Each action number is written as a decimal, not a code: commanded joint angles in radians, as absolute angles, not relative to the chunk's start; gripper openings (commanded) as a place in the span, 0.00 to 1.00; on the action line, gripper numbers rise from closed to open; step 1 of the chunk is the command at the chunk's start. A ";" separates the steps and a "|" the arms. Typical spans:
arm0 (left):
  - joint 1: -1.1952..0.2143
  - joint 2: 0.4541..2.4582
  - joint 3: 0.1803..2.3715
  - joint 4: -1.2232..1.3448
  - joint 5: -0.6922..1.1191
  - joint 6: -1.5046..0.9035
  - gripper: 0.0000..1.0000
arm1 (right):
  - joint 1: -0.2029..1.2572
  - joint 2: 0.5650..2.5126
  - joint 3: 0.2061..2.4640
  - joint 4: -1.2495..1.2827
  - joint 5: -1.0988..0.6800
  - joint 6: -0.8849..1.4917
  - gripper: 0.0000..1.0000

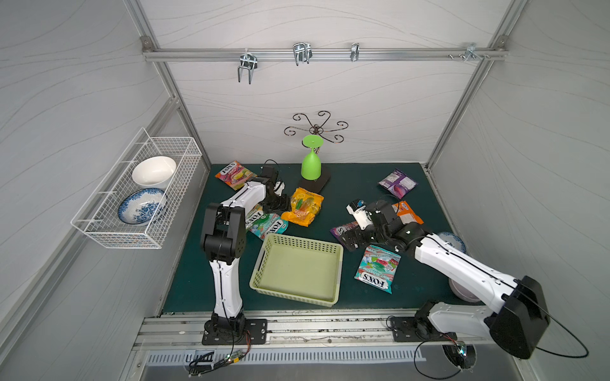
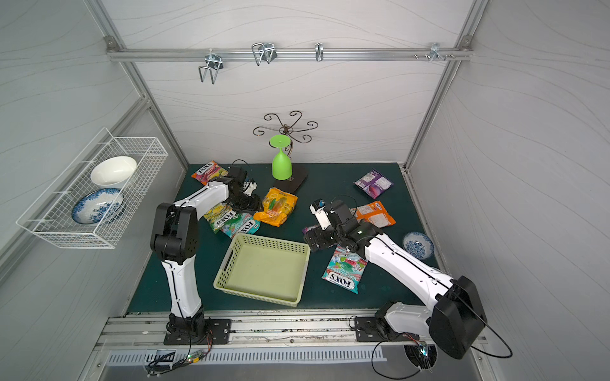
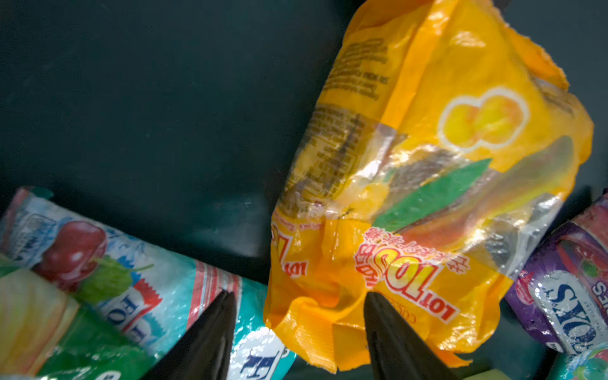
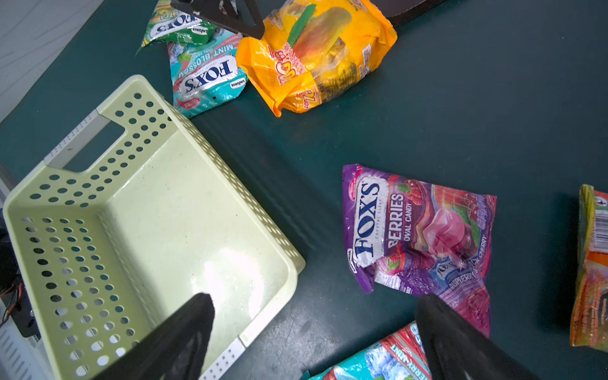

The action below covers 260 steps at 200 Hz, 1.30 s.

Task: Put the candies in the basket
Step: Move the candy to the center of the board.

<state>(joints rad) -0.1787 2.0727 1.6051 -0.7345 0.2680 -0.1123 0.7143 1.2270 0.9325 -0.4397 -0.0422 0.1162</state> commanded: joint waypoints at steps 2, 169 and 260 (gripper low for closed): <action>-0.179 2.123 1.687 -0.778 0.284 -0.126 0.58 | 0.721 1.202 0.923 -0.446 -0.040 0.143 0.99; -0.035 2.107 1.623 -0.784 0.181 -0.158 0.00 | 0.755 1.206 0.927 -0.445 -0.038 0.165 0.99; 0.080 1.975 1.505 -0.746 0.032 -0.109 0.00 | 0.867 1.307 1.052 -0.500 0.009 0.101 0.99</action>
